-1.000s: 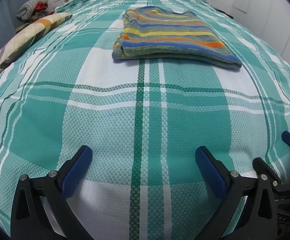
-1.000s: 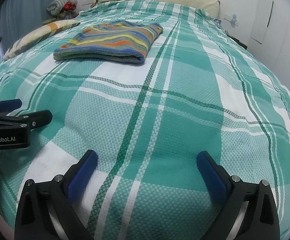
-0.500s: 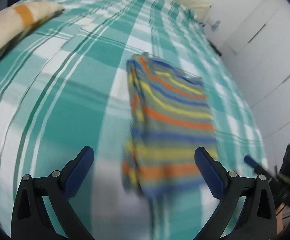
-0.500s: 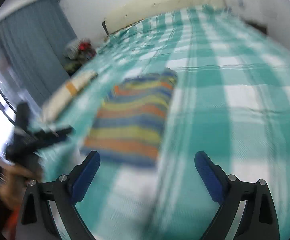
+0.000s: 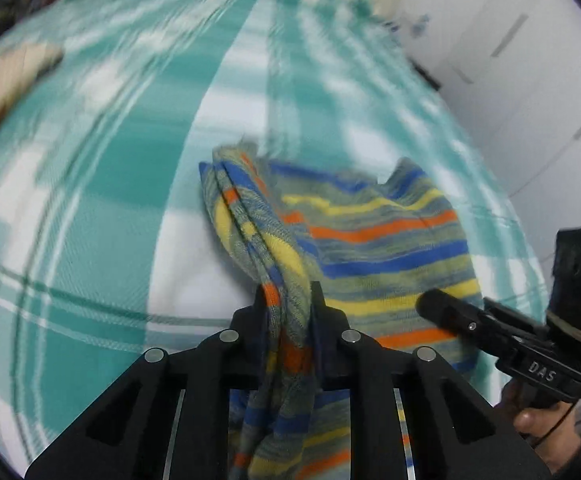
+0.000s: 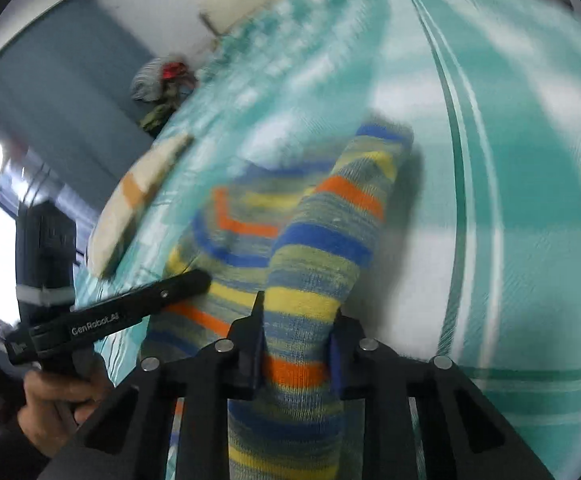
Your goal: Fold small clothes
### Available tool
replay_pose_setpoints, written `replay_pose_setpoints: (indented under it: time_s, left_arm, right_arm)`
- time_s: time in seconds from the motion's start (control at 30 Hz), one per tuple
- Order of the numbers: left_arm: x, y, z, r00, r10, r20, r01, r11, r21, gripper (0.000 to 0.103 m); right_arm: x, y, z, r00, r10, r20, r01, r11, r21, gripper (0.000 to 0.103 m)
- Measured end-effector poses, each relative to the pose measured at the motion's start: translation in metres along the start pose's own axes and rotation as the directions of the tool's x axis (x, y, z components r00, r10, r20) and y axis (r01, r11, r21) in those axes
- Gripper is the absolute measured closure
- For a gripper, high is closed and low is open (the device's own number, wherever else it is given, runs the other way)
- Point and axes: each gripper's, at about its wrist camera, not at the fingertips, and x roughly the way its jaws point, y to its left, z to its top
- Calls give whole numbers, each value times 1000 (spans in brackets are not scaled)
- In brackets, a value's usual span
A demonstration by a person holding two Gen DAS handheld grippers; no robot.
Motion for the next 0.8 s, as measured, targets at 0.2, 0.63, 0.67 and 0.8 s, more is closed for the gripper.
replay_pose_setpoints:
  time_s: [0.2, 0.63, 0.67, 0.8]
  left_arm:
    - [-30, -45, -14, 1000, 4, 31, -5, 999, 32, 39]
    - [-99, -94, -175, 882, 462, 97, -472, 864, 175, 3]
    - [-106, -96, -175, 884, 460, 85, -468, 869, 161, 3]
    - [-123, -104, -172, 889, 457, 6, -455, 884, 110, 3]
  right_arm:
    - [-88, 31, 12, 993, -72, 94, 82, 991, -105, 73]
    - [-160, 20, -139, 854, -517, -60, 512, 855, -80, 15]
    - [-168, 28, -143, 854, -518, -48, 515, 855, -62, 11]
    - [-196, 50, -148, 845, -534, -9, 534, 845, -21, 9]
